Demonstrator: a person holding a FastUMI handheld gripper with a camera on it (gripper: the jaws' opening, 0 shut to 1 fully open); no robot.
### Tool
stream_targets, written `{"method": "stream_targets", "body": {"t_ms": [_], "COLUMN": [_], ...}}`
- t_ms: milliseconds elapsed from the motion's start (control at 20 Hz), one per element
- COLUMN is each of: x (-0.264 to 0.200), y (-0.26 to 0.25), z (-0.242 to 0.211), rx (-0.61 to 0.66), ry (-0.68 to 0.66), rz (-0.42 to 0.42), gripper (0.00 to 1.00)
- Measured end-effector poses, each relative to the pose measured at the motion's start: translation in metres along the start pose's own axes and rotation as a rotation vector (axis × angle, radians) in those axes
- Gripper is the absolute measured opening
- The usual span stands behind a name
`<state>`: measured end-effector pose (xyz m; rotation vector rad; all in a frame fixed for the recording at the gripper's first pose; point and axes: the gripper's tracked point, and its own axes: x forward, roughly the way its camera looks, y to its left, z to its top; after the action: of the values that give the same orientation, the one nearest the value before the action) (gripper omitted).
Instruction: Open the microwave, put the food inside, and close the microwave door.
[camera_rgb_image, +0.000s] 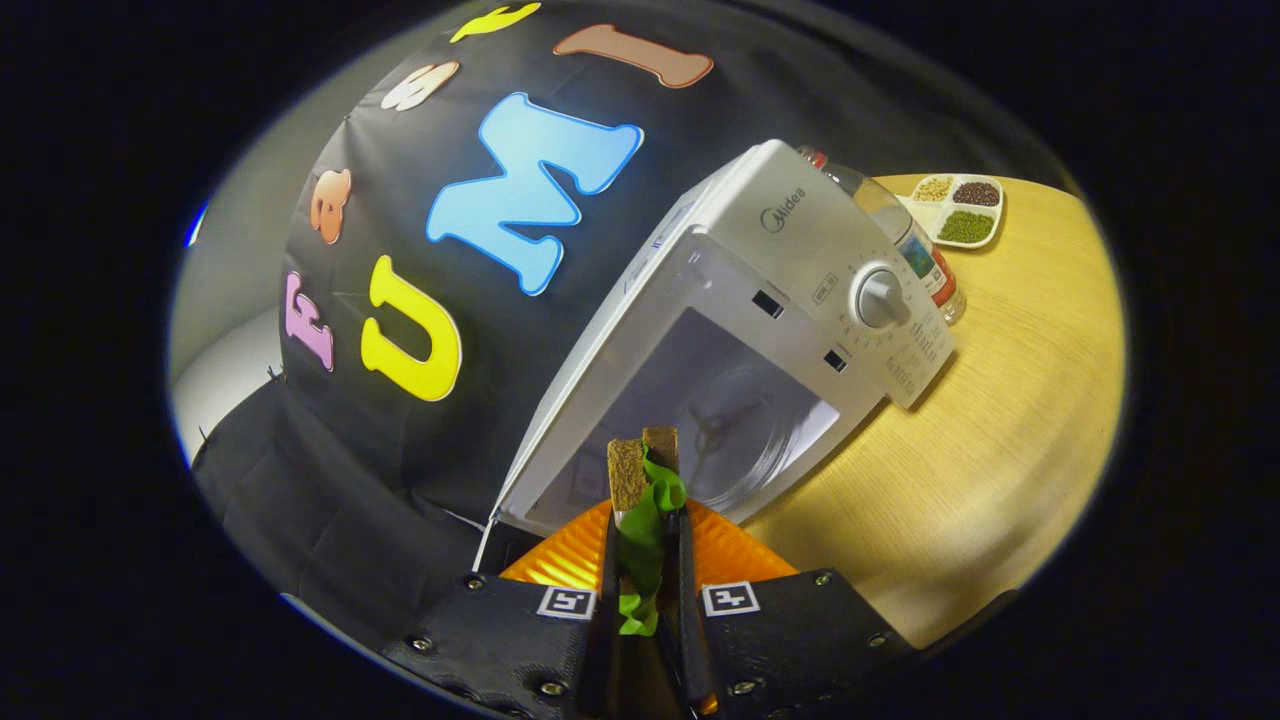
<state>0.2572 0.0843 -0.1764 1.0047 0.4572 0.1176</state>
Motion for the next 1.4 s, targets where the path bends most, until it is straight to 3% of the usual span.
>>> {"method": "stream_targets", "body": {"t_ms": [400,1100,1250,1350,1400], "x": [0.05,0.107,0.106,0.103,0.099], "y": [-0.014,-0.053,-0.064,-0.07,-0.07], "z": [-0.001,-0.01,-0.012,-0.011,-0.009], "rx": [0.056,0.101,0.04,-0.011,-0.025], "ry": [-0.069,-0.059,-0.047,-0.044,-0.04], "rz": [-0.015,-0.087,-0.138,-0.166,-0.17], "gripper": [0.24,0.24,0.32,0.51,0.73]}}
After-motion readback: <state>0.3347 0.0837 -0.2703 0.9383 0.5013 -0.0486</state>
